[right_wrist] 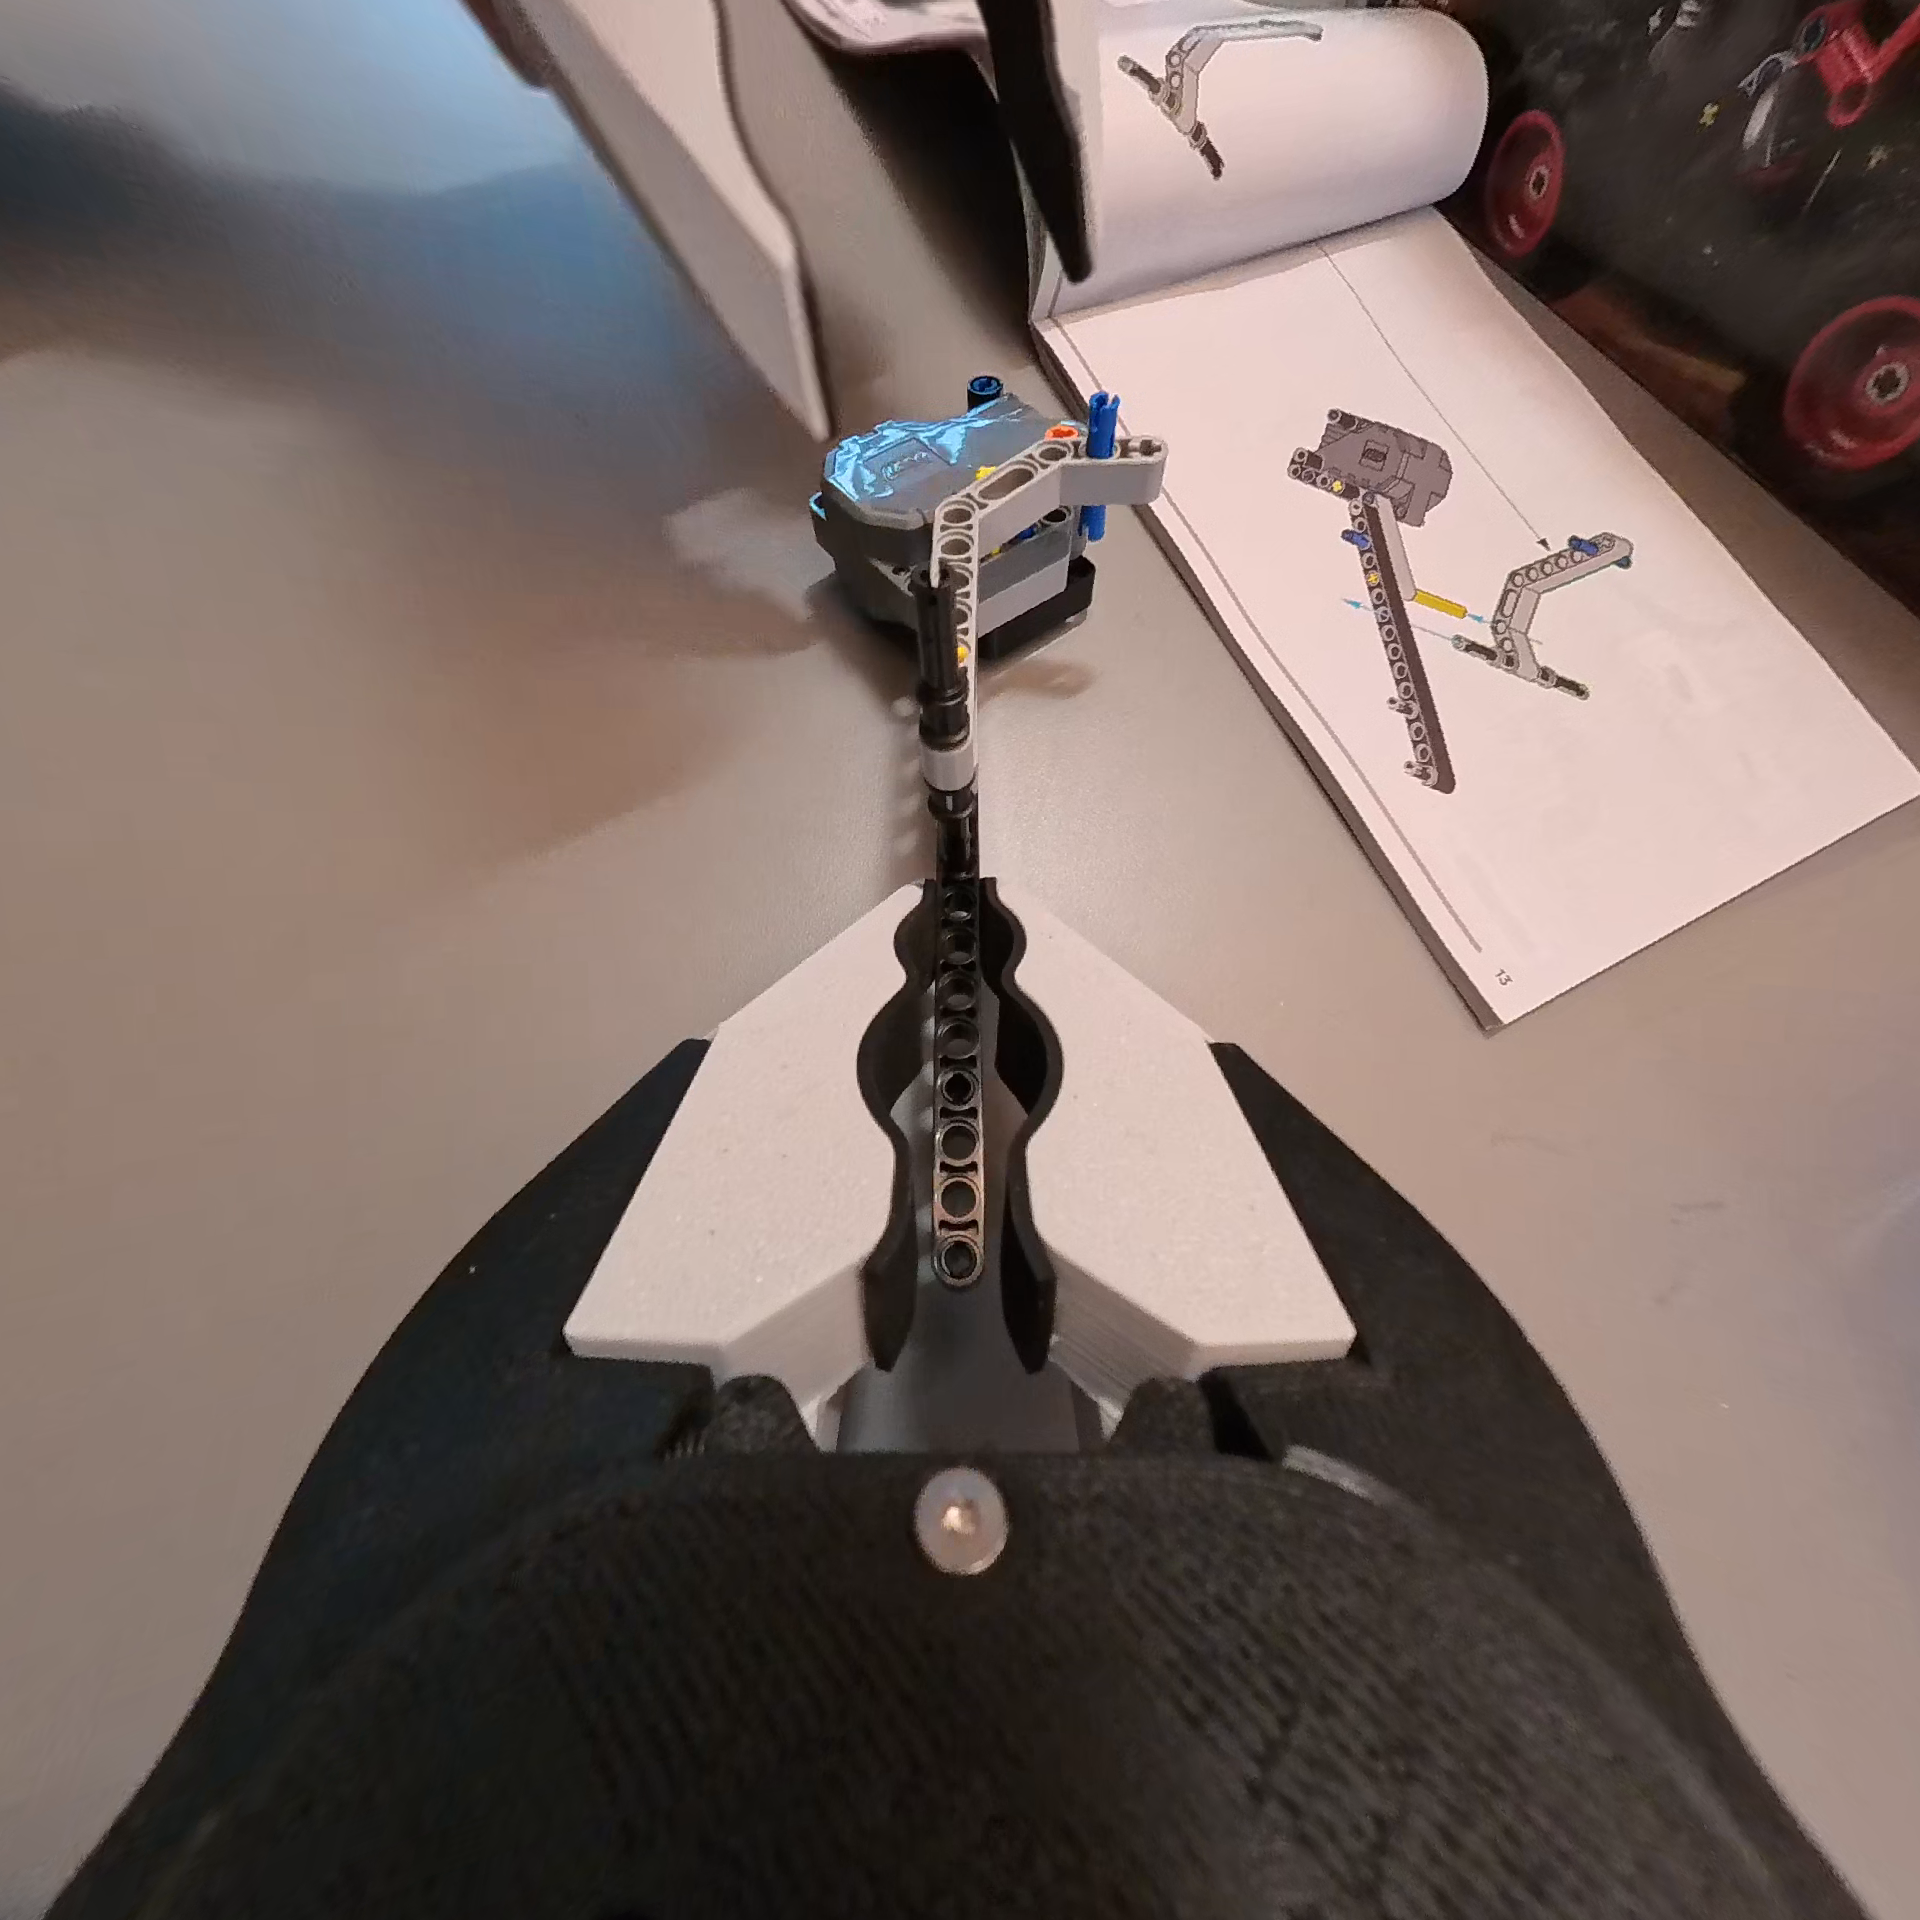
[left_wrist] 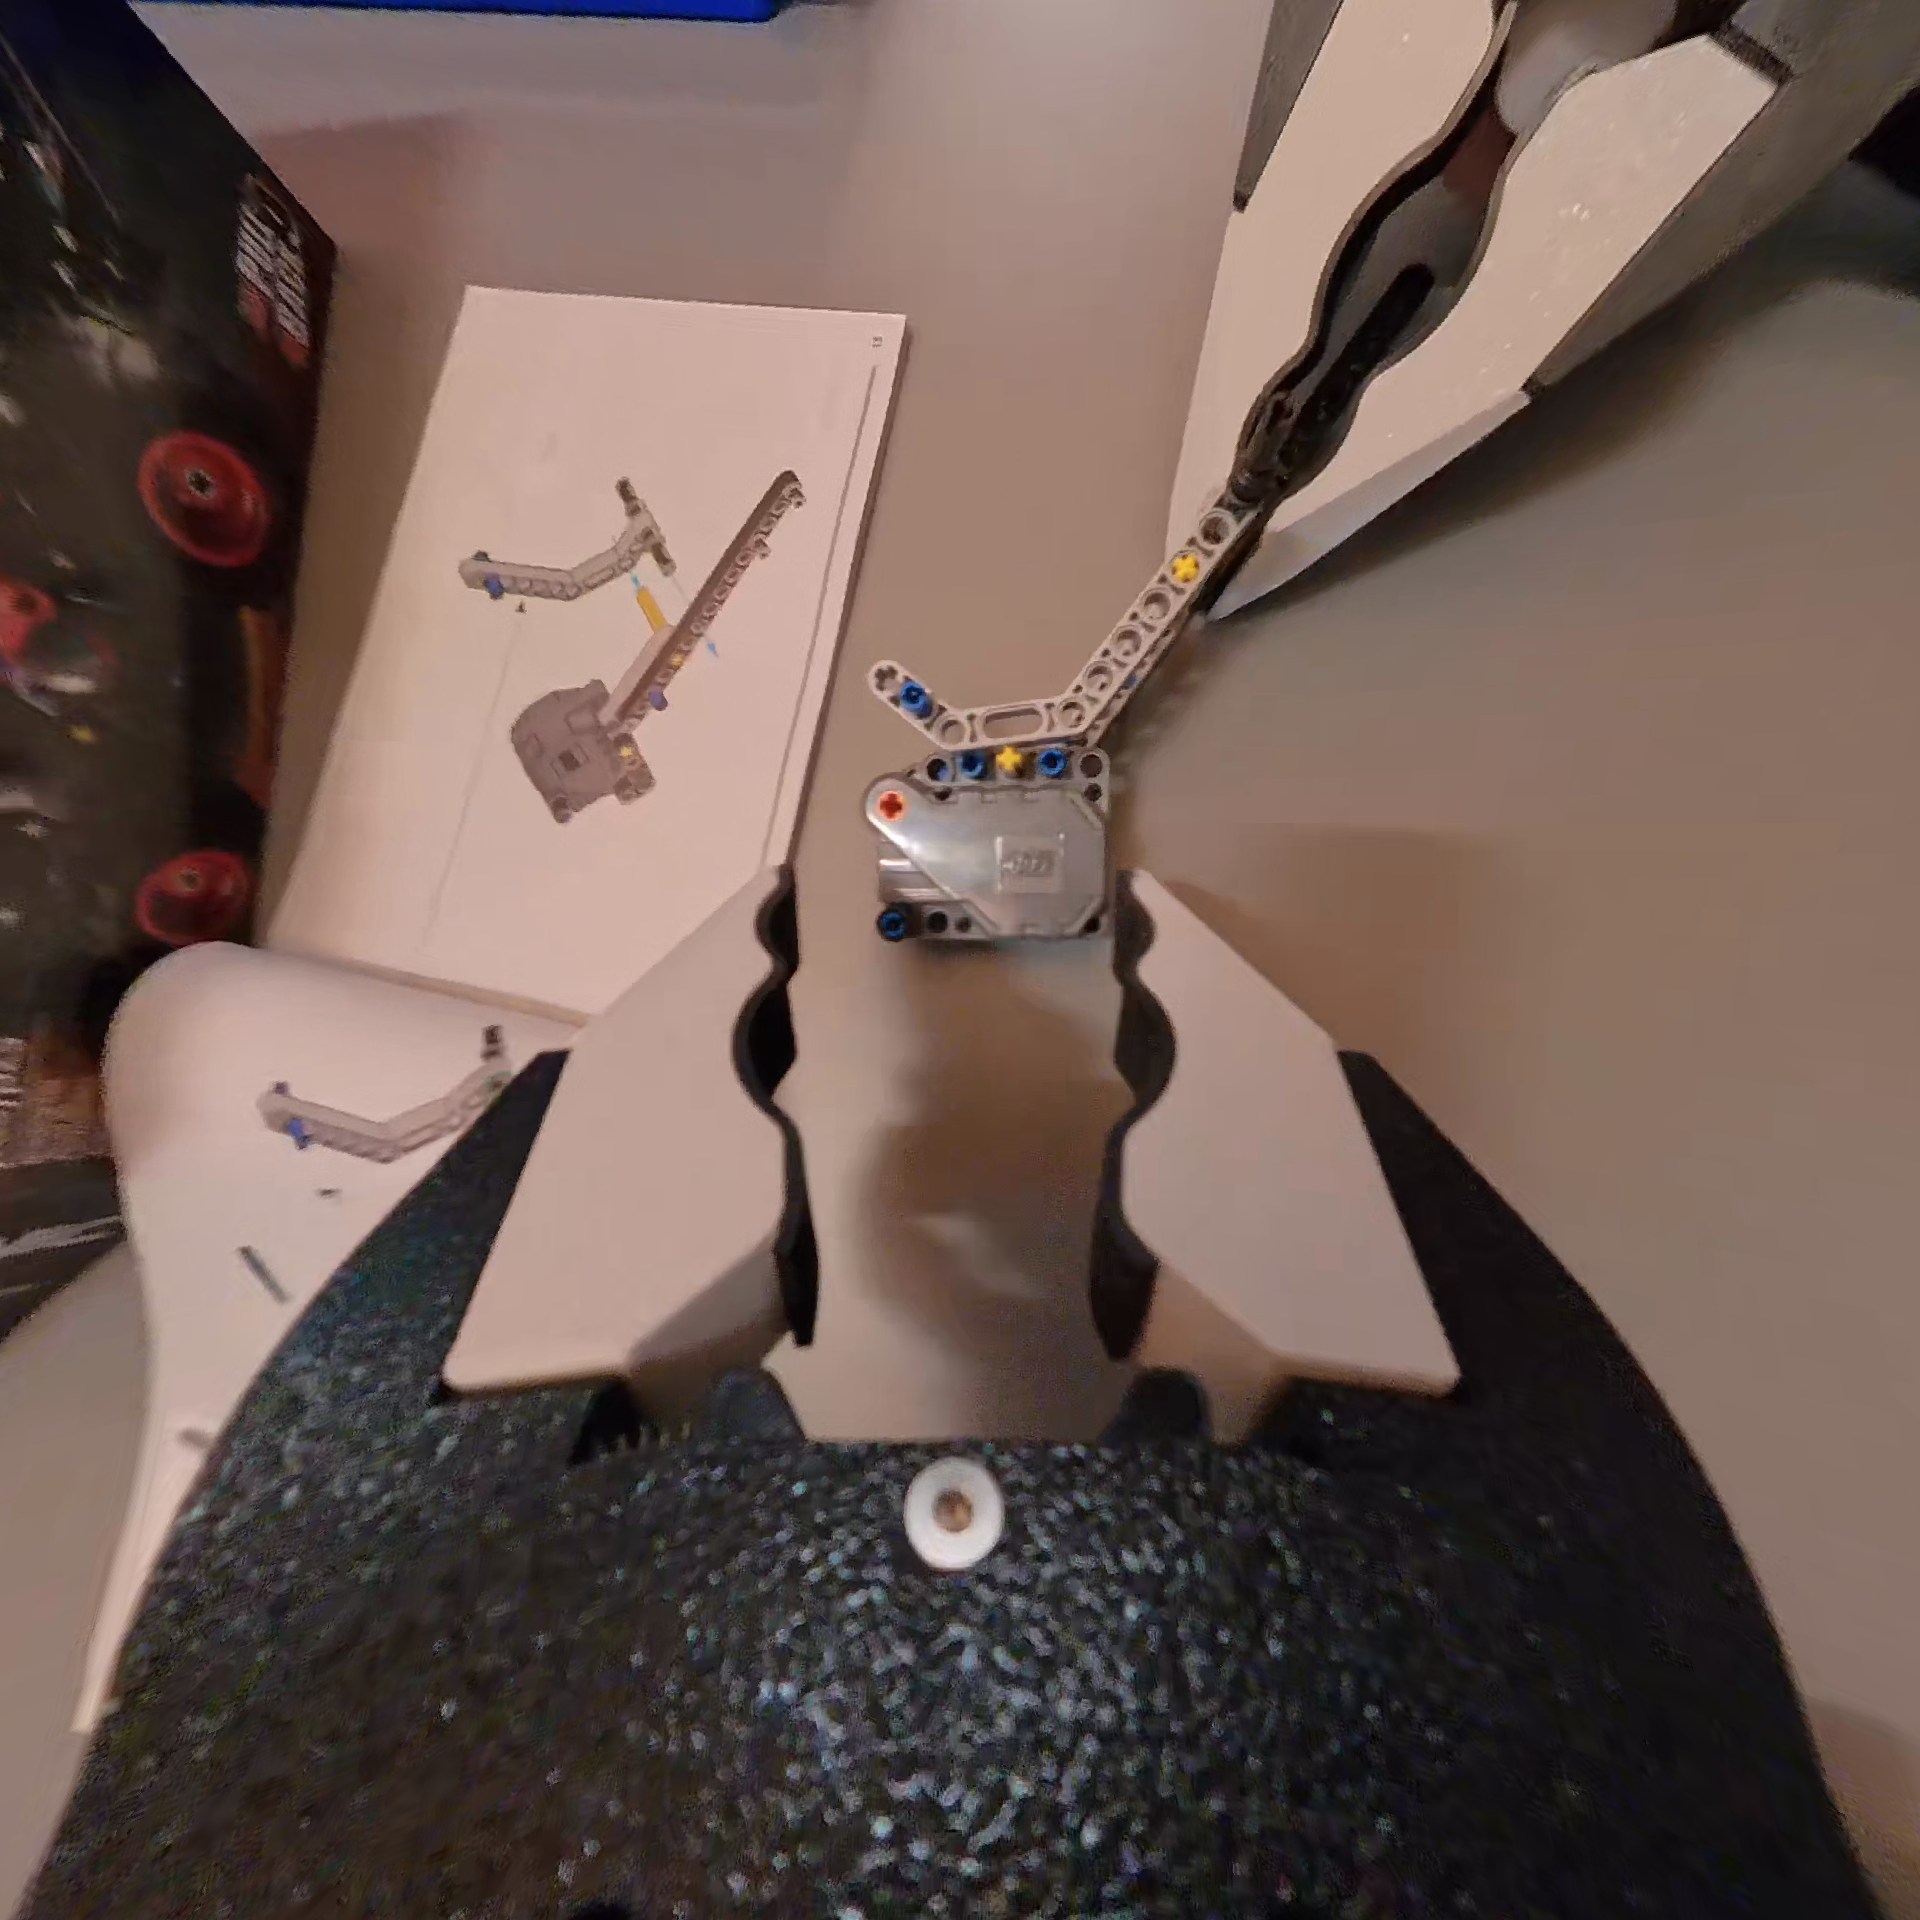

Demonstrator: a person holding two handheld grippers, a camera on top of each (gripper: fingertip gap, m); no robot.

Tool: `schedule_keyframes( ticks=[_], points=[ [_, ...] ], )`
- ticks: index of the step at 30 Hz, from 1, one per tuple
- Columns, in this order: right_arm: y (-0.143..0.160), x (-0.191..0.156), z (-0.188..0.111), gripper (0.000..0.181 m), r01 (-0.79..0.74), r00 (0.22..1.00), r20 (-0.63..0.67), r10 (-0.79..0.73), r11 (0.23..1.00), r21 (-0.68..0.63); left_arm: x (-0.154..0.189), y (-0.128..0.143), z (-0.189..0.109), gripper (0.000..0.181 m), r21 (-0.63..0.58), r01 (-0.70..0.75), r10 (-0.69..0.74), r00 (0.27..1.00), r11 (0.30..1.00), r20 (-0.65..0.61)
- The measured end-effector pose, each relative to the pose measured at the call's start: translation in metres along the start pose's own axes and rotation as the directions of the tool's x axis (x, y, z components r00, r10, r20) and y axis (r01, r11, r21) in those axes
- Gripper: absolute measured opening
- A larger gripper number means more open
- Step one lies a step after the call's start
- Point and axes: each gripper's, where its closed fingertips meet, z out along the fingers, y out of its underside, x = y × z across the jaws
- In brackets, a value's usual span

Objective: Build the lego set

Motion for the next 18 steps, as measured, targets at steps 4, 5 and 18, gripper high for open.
schedule_keyframes(
  ticks=[4,5,18],
  points=[
    [0.000,0.000,0.000,0.004,-0.004,1.000,0.002,0.004,1.000,-0.001,0.005,0.006,0.012,0.073,0.026,0.036,-0.036,0.999,0.999,0.012],
    [0.000,0.000,0.000,0.004,-0.004,1.000,0.002,0.004,1.000,-0.001,0.006,0.008,0.015,0.075,0.027,0.038,-0.038,0.999,0.999,0.018],
    [-0.006,0.000,-0.005,0.029,0.015,0.999,-0.030,-0.014,0.999,0.030,-0.003,0.006,-0.002,0.078,0.258,0.075,-0.100,0.991,0.963,0.087]
  ],
)
